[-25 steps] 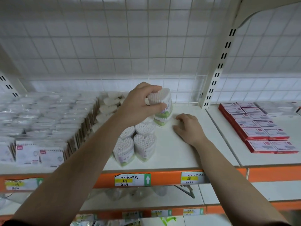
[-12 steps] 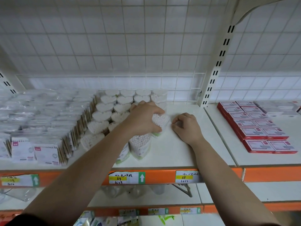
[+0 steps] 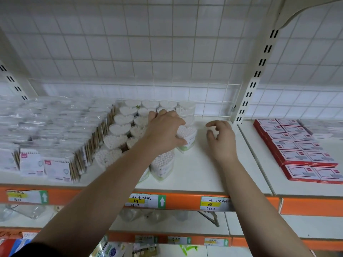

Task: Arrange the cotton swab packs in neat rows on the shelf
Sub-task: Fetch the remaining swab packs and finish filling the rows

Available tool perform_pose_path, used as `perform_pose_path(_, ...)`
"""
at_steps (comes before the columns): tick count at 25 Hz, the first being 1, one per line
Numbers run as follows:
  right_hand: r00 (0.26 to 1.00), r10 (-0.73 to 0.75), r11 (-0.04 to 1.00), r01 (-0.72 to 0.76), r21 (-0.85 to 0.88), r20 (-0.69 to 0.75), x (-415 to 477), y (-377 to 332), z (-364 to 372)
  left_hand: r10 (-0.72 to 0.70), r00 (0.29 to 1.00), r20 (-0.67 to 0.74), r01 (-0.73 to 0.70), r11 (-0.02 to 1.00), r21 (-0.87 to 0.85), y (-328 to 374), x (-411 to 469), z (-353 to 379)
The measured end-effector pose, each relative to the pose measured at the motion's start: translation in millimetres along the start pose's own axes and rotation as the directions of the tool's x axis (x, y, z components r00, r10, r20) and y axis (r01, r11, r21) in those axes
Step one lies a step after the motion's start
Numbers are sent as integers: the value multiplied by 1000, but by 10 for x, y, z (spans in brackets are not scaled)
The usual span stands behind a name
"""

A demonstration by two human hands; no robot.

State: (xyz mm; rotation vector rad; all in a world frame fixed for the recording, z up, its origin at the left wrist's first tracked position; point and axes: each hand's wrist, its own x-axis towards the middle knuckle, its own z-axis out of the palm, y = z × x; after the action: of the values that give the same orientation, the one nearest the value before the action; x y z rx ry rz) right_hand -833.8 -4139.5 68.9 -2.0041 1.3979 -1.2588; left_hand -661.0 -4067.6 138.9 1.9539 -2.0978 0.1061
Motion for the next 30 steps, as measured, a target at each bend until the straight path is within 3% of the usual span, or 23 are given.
perform_pose_path(3, 991, -123, 992, 124, 20, -45, 76, -318, -42, -27, 981, -194, 13, 997, -73, -91, -156, -92)
perform_pose_path(7, 958, -265, 964, 261, 49, 108, 57, -946, 149, -16, 891, -453, 33, 999, 29, -417, -489, -160)
perform_pose_path(11, 893, -381, 924, 373, 78, 241, -154, -1576, 609, -78, 856, -511, 146, 985, 94, -915, -987, -275)
perform_pose_path(15, 826, -469, 883, 438, 168, 312, -508, -2280, 1179, -250, 801, -544, 289, 957, -15, -1460, -1654, -458)
perform_pose_path(20, 788, -509, 859, 437, 266, 346, -1063, -3228, 2022, -413, 717, -561, 453, 889, -75, -2339, -2611, -850)
perform_pose_path(26, 770, -496, 860, 371, 350, 402, -1711, -4084, 2925, -470, 722, -508, 549, 836, 9, -3402, -3482, -1264)
perform_pose_path(30, 744, -482, 868, 332, 370, 462, -1933, -4417, 3369, -526, 685, -504, 608, 794, -3, -3941, -3837, -1339)
